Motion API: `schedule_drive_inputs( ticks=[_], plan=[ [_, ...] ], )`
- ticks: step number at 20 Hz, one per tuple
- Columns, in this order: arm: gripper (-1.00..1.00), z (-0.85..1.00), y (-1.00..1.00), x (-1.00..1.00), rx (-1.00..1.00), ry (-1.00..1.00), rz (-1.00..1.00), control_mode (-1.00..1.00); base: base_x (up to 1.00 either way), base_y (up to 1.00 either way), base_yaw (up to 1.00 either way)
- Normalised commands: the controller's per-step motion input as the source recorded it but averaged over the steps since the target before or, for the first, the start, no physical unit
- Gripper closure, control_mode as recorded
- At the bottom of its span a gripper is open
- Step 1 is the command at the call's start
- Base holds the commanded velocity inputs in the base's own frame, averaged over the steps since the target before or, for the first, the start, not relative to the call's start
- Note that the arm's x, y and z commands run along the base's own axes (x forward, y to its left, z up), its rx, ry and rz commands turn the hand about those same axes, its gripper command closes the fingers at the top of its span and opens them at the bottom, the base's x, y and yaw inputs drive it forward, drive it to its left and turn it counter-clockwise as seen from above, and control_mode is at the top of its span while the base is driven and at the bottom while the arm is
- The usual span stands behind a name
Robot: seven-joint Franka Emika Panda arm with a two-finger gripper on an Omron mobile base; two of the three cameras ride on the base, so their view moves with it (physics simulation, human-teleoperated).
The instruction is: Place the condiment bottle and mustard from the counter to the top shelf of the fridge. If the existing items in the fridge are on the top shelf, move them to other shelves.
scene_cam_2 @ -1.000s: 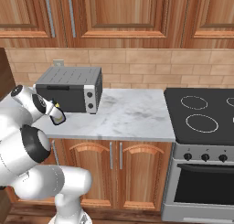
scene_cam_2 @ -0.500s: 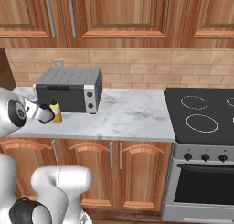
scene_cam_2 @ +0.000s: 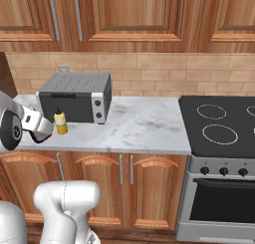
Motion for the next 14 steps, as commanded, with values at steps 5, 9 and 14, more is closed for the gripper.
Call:
schedule_drive_inputs(
  ticks=[5, 9, 14],
  plan=[
    [1.00, 0.02, -0.94, -1.00, 0.03, 0.22, 0.14, -1.00, 0.00, 0.00, 0.00],
    [1.00, 0.00, -0.62, -0.98, 0.01, 0.02, 0.06, -1.00, 0.00, 0.00, 0.00],
    [1.00, 0.00, -0.01, -0.47, -0.03, -0.15, 0.00, -1.00, 0.00, 0.00, 0.00]
  ],
)
